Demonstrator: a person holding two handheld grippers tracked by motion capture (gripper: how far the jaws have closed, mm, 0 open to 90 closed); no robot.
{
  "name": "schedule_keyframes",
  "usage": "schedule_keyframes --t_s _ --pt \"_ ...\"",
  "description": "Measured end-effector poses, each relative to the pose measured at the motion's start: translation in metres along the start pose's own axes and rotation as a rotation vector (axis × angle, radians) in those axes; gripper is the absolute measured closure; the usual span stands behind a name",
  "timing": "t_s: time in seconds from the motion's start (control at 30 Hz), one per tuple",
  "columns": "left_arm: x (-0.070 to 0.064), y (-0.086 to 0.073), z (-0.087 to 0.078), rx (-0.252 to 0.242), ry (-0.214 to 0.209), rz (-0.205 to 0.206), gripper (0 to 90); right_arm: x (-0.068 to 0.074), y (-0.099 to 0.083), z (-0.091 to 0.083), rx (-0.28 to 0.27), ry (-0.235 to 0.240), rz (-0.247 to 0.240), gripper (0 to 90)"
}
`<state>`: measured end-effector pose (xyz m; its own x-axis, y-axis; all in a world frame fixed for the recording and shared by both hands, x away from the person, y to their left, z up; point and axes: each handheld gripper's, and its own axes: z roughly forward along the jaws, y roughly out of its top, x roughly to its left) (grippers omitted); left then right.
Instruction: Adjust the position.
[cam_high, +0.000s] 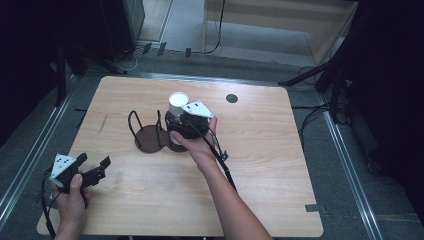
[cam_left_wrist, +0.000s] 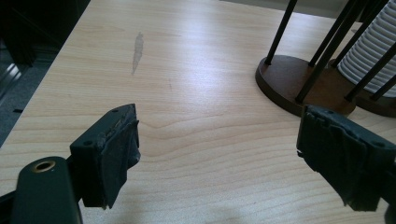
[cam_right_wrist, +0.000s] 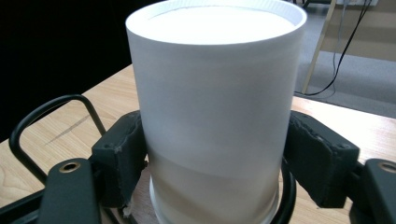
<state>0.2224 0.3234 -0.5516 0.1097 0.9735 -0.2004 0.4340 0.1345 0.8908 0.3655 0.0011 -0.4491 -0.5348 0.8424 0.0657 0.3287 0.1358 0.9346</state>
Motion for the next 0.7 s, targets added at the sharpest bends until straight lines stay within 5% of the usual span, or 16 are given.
schedule_keyframes --t_s 0.47,0.7 --pt "-0.001 0.0001 0.0004 -0.001 0.006 0.008 13.8 0.0015 -0.005 0.0095 0.005 -0.011 0.007 23.8" --pt "-0.0012 0.0003 0.0006 0.001 0.009 0.009 13.8 0.0014 -0.0027 0.0063 -0.007 -0.02 -0.031 25.7"
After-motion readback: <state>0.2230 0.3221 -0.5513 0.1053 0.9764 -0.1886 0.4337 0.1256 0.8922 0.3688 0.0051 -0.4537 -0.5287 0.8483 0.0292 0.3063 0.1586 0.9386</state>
